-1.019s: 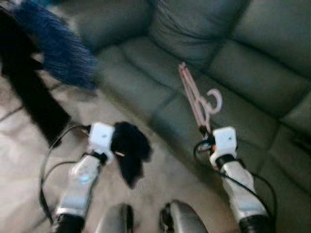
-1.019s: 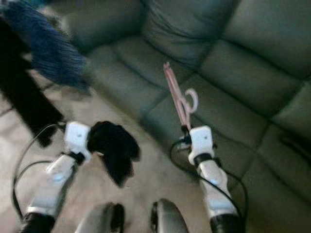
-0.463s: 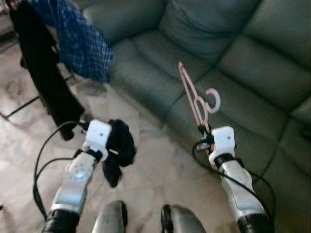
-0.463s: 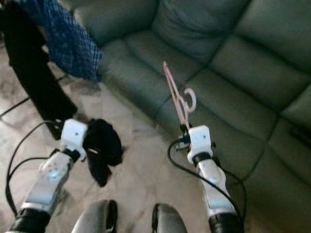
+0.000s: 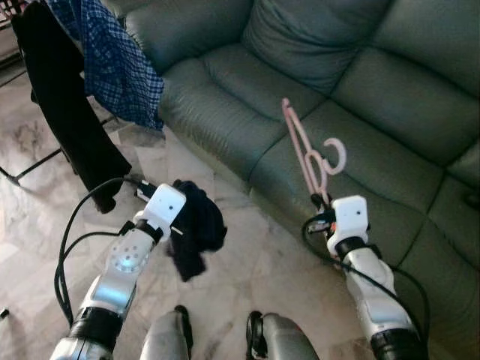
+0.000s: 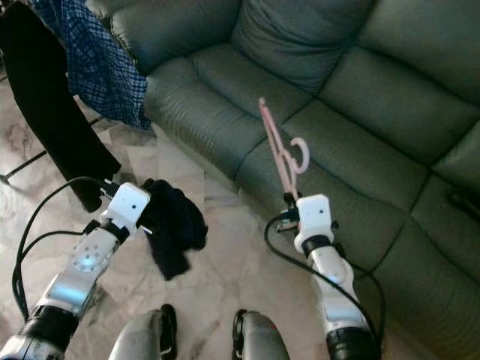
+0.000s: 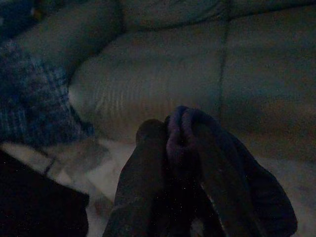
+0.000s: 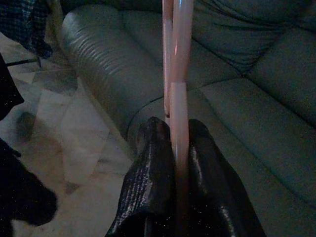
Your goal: Hang hanger
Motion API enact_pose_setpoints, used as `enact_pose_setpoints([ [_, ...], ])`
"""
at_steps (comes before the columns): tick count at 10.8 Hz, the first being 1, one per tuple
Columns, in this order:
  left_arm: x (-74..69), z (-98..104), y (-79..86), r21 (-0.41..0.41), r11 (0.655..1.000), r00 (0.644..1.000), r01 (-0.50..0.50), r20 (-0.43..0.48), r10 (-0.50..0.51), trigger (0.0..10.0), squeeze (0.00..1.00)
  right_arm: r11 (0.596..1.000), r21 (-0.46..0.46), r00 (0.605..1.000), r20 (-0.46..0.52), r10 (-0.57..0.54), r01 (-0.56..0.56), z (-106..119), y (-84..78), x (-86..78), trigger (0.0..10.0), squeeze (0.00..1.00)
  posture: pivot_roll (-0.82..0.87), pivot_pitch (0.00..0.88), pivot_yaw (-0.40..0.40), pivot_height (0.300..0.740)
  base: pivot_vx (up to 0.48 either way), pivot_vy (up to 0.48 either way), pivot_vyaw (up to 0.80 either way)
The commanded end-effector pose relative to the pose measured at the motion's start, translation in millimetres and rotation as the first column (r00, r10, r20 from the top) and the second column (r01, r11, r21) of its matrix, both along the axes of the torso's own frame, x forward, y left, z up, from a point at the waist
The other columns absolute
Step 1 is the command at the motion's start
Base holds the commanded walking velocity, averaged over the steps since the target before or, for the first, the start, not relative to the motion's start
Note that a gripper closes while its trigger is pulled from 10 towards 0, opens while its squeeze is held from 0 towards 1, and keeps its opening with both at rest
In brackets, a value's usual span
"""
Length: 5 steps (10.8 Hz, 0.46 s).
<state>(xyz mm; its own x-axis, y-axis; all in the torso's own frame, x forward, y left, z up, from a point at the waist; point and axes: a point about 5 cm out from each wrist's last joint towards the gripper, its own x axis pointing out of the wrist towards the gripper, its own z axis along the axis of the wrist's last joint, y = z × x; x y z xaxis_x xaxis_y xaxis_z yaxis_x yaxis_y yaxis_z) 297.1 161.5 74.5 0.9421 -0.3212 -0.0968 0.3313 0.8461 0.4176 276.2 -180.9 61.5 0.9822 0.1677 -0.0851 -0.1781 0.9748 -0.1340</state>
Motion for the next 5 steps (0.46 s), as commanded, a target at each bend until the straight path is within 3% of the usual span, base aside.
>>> enact_pose_setpoints([
  [1,8.7,5.8,10.0,-0.041,0.997,0.997,-0.068,0.020,0.069,10.0,0.00,0.999,0.028,1.000,-0.004,0.018,-0.018,1.4,-0.9,1.6,10.0,0.00,0.02,0.175,-0.082,0.740,0.000,0.000,0.00],
  [2,30.8,25.8,27.2,-0.094,0.976,0.976,-0.195,0.077,0.202,10.0,0.00,0.999,0.012,0.999,-0.008,0.052,-0.052,6.8,-5.5,8.4,10.0,0.00,0.02,0.174,-0.080,0.740,0.000,0.000,0.00],
  [3,41.7,44.9,35.7,-0.087,0.969,0.957,-0.232,0.156,0.244,10.0,0.00,0.997,-0.013,0.997,0.008,0.081,-0.081,14.3,-10.8,14.0,10.0,0.00,0.02,0.176,-0.078,0.740,0.000,0.000,0.00],
  [4,50.0,59.4,38.1,-0.101,0.969,0.950,-0.225,0.197,0.241,10.0,0.00,0.997,0.004,0.996,0.011,0.083,-0.083,22.5,-21.3,20.9,10.0,0.00,0.01,0.178,-0.075,0.740,0.000,0.000,0.00],
  [5,51.6,71.2,26.8,-0.171,0.983,0.973,-0.072,0.205,0.107,10.0,0.00,0.989,-0.003,0.989,-0.013,0.150,-0.150,28.3,-26.4,24.7,10.0,0.00,0.01,0.179,-0.069,0.740,0.000,0.000,0.00],
])
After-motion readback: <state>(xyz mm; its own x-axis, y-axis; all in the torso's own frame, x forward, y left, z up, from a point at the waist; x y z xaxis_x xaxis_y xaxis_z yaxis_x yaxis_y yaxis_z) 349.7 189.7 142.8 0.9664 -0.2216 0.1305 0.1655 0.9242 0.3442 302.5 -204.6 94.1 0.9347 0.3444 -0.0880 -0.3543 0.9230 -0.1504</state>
